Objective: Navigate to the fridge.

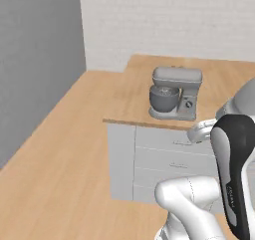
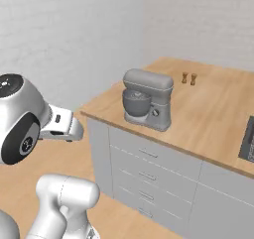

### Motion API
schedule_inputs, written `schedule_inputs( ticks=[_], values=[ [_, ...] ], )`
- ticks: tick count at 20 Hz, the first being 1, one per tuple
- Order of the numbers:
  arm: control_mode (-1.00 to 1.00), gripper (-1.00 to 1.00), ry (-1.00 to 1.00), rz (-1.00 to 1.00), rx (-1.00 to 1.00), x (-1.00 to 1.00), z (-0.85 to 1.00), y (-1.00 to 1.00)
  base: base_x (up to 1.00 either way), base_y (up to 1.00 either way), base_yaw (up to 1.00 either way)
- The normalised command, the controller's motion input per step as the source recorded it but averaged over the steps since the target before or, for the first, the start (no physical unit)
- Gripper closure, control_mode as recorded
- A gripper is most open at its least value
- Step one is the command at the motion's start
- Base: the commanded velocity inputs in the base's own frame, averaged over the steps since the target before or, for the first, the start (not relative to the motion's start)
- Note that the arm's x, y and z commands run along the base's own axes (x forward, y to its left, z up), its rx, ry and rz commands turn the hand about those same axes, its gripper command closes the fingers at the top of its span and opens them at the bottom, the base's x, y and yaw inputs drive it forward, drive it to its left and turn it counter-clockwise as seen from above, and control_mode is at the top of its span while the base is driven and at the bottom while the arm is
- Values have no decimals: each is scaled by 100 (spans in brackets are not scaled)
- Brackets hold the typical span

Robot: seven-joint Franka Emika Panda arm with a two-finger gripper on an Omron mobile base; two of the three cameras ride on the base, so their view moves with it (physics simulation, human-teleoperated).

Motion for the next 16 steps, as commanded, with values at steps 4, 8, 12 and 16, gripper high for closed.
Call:
schedule_inputs(
  ticks=[4,8,12,16],
  values=[
    [100,-100,0,0,0,0,0,0,0,0,-100],
    [100,-100,0,0,0,0,0,0,0,0,-100],
    [100,-100,0,0,0,0,0,0,0,0,-100],
    [100,-100,0,0,0,0,0,0,0,0,-100]
  ],
)
